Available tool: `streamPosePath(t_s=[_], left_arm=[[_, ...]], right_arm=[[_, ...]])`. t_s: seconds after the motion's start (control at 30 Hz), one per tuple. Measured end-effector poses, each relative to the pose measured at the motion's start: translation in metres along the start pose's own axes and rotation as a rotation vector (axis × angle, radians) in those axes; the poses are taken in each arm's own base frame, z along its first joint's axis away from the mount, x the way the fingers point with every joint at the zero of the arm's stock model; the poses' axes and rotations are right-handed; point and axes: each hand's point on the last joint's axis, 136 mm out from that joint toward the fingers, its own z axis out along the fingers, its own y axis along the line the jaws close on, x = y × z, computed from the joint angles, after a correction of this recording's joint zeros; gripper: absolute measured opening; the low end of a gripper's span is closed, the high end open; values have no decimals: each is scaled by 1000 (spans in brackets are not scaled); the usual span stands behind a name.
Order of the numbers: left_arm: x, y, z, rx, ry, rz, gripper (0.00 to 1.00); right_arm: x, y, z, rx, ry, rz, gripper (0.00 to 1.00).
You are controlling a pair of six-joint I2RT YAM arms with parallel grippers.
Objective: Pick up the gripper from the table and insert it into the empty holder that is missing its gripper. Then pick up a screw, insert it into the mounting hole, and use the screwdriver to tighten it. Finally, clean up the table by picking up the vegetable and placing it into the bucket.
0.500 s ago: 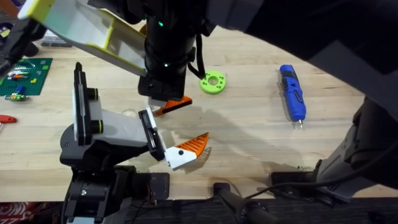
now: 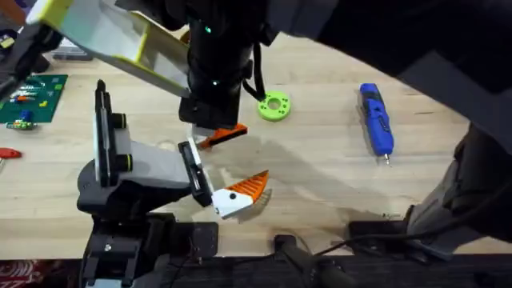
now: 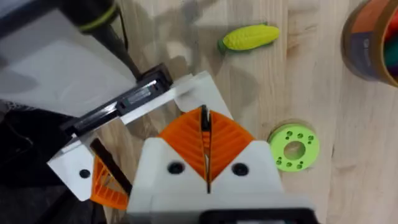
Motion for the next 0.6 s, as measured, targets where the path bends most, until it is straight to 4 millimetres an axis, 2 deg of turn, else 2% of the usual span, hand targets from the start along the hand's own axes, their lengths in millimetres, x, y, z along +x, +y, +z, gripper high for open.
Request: streamPosePath(t_s=[0.2, 0.6], left_arm=[[0, 0, 0, 0, 0, 0, 988], [0, 0, 0, 0, 0, 0, 988]], right_arm=[[3, 1, -1, -4, 10, 2, 11], [0, 2, -20, 6, -13, 0, 11]])
